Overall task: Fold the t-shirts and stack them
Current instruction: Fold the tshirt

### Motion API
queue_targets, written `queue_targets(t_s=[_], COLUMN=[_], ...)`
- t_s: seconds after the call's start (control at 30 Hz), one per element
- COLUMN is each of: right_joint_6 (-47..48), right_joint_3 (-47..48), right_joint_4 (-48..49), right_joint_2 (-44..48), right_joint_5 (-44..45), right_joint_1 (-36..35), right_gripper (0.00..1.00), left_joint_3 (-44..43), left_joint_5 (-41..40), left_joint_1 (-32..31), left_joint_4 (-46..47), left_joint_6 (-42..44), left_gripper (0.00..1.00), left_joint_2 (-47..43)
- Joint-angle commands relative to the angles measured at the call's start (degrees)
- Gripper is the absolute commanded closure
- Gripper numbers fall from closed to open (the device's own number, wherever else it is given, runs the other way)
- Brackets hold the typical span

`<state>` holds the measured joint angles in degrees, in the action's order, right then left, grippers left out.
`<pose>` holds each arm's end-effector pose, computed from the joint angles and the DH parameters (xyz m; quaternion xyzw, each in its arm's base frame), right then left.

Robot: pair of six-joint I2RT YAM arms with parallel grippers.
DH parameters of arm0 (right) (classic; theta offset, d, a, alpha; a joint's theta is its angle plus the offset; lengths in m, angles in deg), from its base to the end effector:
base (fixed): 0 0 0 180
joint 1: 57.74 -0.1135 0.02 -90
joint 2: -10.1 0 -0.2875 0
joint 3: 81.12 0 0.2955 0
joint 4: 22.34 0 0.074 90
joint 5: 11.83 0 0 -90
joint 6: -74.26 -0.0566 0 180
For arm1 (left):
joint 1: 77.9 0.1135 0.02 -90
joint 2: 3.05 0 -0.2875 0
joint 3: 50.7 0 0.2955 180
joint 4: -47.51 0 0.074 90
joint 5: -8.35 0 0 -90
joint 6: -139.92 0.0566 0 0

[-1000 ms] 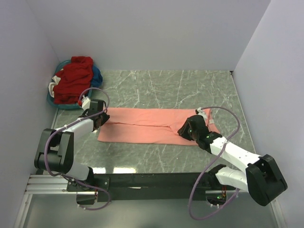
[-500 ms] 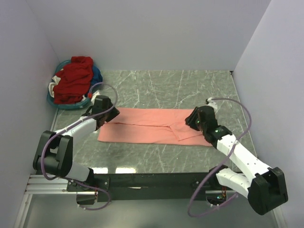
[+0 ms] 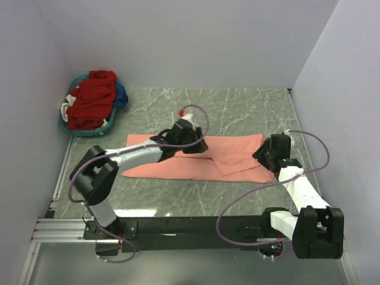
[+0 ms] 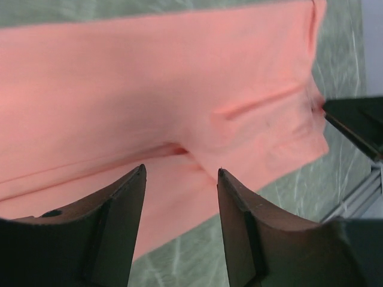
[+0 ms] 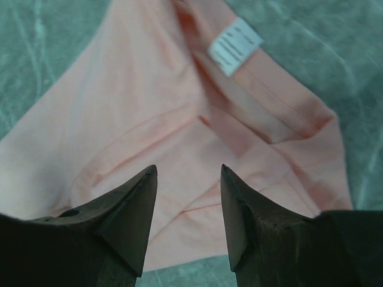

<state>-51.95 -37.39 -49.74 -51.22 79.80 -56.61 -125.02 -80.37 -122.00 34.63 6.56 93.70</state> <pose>0.2560 -0.0067 0.1841 0.3009 0.8734 0.1028 0.3689 0.3104 -0.3026 0.2108 0.0109 0.8881 -0.3247 0.3250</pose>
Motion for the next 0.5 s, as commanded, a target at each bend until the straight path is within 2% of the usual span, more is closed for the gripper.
queue_targets(t_s=[0.0, 0.23, 0.47], right_joint_6=[1.22, 1.93, 1.75], right_joint_3=[-2.04, -3.35, -4.23], right_joint_4=[0.56, 2.23, 4.34], right_joint_2=[0.41, -1.08, -2.13], right_joint_5=[-3.02, -6.64, -7.43], right_joint_1=[3.96, 8.98, 9.86], right_gripper=[0.46, 0.44, 0.46], left_joint_3=[-5.85, -14.11, -15.0], left_joint_5=[-0.57, -6.62, -7.26], left_joint_1=[-6.15, -12.41, -14.35], left_joint_4=[-1.64, -7.09, -7.8], left_joint_6=[2.57, 3.63, 3.19], left_gripper=[0.43, 0.41, 0.41], left_joint_2=[4.93, 13.54, 16.54])
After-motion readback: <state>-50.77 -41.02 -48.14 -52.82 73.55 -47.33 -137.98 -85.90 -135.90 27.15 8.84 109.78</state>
